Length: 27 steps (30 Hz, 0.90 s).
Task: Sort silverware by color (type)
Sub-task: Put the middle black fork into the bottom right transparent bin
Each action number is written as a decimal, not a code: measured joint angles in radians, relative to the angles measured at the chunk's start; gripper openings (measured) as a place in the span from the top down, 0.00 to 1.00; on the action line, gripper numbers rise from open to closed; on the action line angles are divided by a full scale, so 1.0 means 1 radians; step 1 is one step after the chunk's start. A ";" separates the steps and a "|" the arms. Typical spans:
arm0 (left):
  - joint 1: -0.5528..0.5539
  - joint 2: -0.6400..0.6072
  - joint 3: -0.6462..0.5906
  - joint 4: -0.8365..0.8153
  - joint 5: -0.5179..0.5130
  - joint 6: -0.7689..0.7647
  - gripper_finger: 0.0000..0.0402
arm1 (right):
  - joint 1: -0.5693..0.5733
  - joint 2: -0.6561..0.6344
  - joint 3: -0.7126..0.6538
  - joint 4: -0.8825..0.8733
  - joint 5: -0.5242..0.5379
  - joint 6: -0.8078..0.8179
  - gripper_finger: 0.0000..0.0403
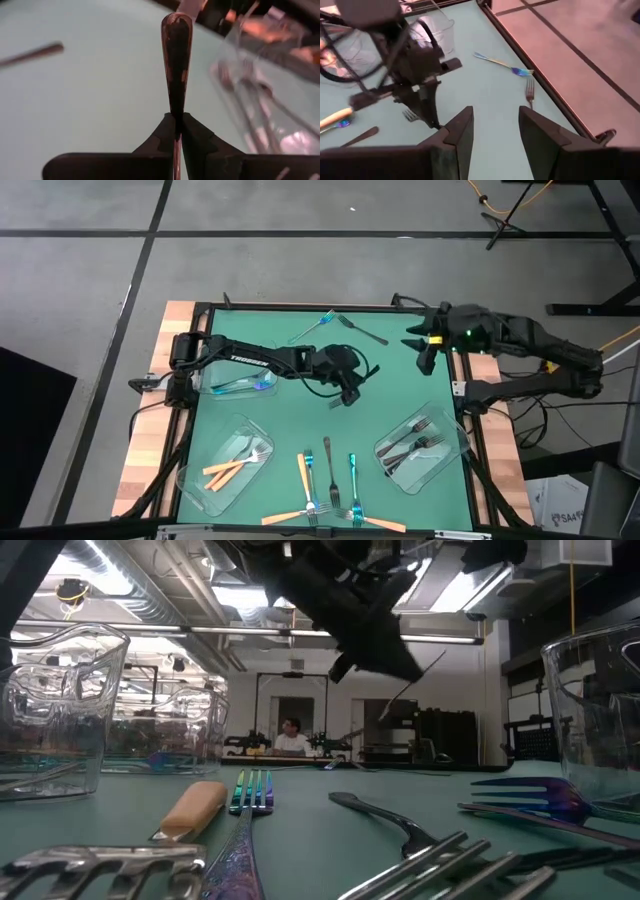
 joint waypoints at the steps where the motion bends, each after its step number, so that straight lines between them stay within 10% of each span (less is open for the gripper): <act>1: 0.000 0.000 0.000 0.025 -0.007 0.000 0.98 | 0.013 -0.015 -0.025 0.008 0.021 0.018 0.64; 11: 0.001 0.000 0.000 0.242 -0.137 -0.002 0.98 | 0.102 -0.115 -0.220 0.005 0.207 0.138 0.64; 27: 0.003 -0.001 0.000 0.463 -0.215 0.001 0.98 | 0.114 -0.120 -0.303 0.174 0.217 0.143 0.64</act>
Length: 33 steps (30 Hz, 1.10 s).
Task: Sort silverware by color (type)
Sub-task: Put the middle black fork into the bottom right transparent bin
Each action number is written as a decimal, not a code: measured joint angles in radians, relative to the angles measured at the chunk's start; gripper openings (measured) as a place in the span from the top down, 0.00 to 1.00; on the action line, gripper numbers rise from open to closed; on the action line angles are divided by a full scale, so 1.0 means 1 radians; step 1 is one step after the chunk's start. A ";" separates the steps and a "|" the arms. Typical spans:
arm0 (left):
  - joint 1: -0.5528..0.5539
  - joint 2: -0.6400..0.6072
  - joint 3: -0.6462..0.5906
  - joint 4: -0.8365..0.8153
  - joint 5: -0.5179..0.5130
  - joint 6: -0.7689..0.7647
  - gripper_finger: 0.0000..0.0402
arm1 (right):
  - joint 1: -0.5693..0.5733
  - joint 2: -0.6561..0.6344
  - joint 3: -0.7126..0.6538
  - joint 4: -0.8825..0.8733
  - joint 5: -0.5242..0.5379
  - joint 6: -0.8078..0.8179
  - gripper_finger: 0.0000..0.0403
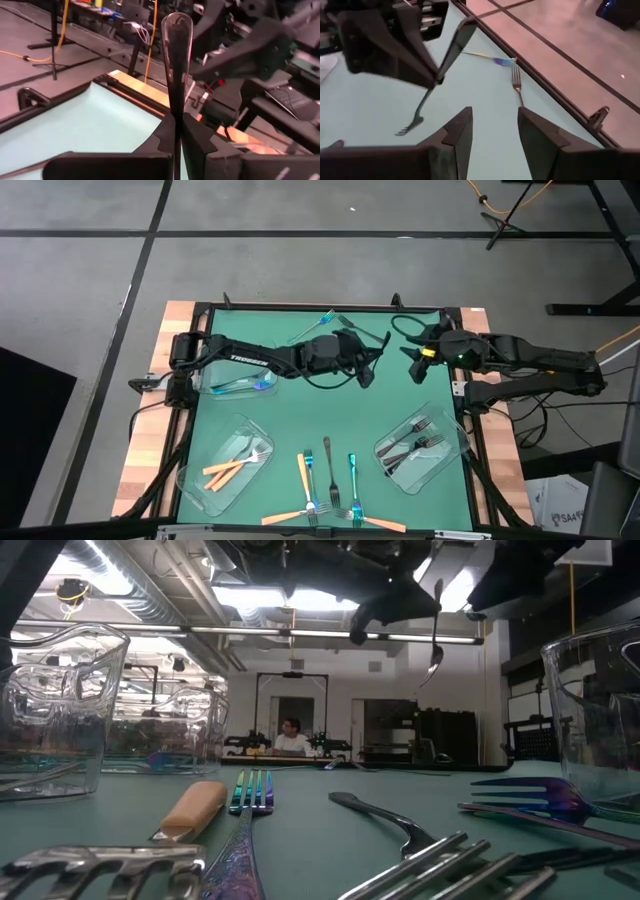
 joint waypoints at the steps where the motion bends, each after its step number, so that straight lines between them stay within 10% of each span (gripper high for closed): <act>1: 0.002 0.000 0.000 0.005 -0.006 0.000 0.98 | 0.000 0.000 -0.001 0.008 -0.007 -0.014 0.64; 33: 0.033 0.000 0.000 0.352 -0.006 0.001 0.98 | -0.003 0.003 0.000 0.238 -0.060 -0.127 0.64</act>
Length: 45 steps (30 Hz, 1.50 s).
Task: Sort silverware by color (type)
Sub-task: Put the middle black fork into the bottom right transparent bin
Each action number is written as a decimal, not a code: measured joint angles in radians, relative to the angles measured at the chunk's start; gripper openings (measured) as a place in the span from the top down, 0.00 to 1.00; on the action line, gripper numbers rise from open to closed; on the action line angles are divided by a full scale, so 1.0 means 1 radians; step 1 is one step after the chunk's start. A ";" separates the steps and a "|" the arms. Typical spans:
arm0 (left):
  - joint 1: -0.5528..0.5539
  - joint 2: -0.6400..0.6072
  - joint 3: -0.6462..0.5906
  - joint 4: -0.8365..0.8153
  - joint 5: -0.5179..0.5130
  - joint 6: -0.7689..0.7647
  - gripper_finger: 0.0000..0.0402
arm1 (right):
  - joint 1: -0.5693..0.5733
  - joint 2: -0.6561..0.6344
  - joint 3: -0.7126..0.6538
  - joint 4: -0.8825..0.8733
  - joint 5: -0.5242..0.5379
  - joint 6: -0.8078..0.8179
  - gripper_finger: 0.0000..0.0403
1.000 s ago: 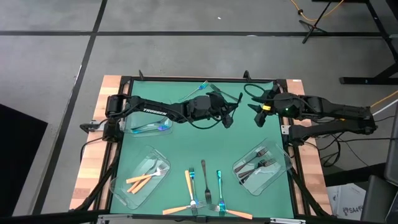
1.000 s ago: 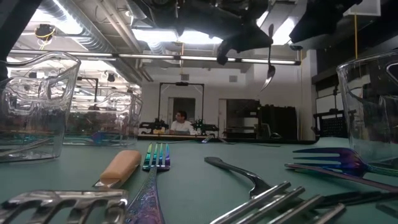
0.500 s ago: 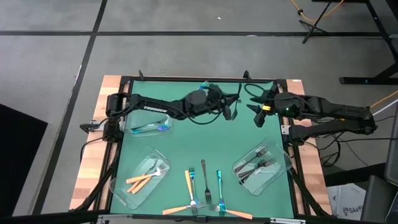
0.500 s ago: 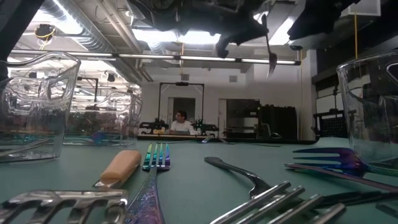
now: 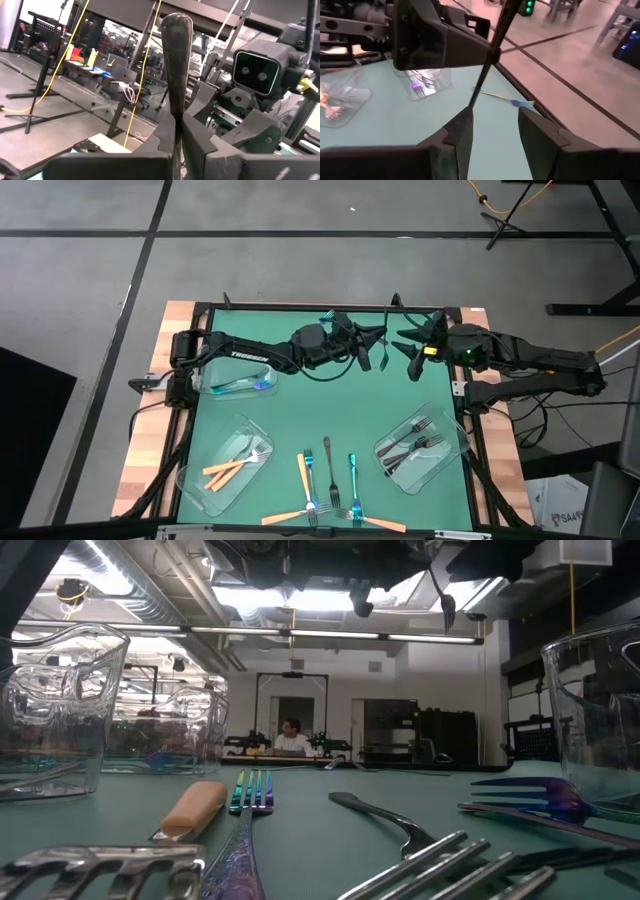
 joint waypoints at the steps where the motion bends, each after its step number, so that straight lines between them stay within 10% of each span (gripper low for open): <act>1: -0.001 0.000 0.000 0.006 0.000 0.000 0.98 | 0.000 0.000 0.000 0.007 -0.005 0.001 0.64; 34: -0.017 0.000 0.000 0.055 -0.010 0.026 0.98 | 0.000 0.150 0.001 0.136 -0.014 -0.041 0.65; 45: -0.017 0.000 0.000 0.055 -0.020 0.027 0.98 | 0.000 0.150 0.001 0.136 -0.014 -0.045 0.91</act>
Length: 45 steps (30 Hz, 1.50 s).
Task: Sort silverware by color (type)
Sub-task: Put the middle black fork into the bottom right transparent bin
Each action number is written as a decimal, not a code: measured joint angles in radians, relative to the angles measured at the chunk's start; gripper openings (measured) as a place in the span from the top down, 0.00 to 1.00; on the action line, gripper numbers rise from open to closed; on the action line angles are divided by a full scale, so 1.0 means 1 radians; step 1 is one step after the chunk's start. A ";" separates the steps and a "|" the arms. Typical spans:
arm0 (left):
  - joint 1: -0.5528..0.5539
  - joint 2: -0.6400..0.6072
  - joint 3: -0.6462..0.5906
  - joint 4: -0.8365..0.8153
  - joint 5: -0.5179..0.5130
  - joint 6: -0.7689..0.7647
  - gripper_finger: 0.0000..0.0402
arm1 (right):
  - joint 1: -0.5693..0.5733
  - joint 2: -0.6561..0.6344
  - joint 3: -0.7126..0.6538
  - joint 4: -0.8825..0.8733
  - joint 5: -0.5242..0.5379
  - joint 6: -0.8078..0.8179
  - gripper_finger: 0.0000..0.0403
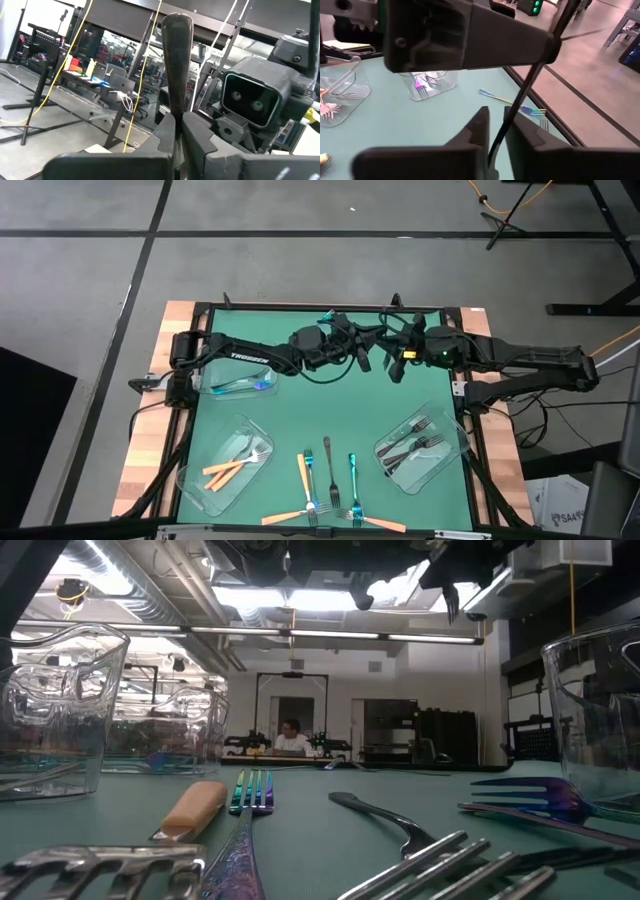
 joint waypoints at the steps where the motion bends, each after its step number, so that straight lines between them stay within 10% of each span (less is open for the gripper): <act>1: 0.000 0.000 0.000 0.000 0.000 0.002 0.98 | 0.000 0.000 0.000 -0.001 0.004 0.001 0.94; 33: 0.000 0.000 0.000 -0.001 0.041 0.000 0.97 | 0.000 -0.007 0.000 -0.008 -0.002 -0.051 1.00; 45: 0.000 0.000 0.000 -0.055 0.063 -0.002 0.75 | 0.001 -0.070 0.001 -0.045 -0.007 -0.055 1.00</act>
